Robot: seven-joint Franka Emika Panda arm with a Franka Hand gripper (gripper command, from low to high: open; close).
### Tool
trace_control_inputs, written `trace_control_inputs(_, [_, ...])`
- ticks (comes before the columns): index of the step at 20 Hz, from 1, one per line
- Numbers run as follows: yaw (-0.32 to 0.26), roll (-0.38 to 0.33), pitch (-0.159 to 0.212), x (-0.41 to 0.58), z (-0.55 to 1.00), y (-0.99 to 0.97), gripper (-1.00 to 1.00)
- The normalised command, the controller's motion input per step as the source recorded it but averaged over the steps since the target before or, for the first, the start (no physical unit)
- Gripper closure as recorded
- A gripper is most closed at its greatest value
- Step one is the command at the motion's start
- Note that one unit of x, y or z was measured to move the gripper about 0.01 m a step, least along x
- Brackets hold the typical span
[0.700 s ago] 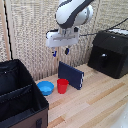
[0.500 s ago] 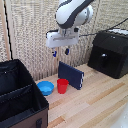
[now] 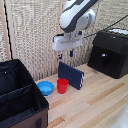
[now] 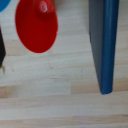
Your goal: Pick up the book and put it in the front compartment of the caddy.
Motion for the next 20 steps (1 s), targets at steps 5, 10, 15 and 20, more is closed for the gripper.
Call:
trace_control_inputs(5, [0.119,0.016,0.027,0.226,-0.22,-0.43,-1.0])
trace_control_inputs(10, [0.093,0.01,0.034,0.297,-0.24,-0.36,-1.0])
trace_control_inputs(15, [0.091,0.0,0.005,0.26,-0.26,-0.27,-1.0])
trace_control_inputs(20, [0.069,0.0,0.001,0.224,-0.24,-0.16,-1.0])
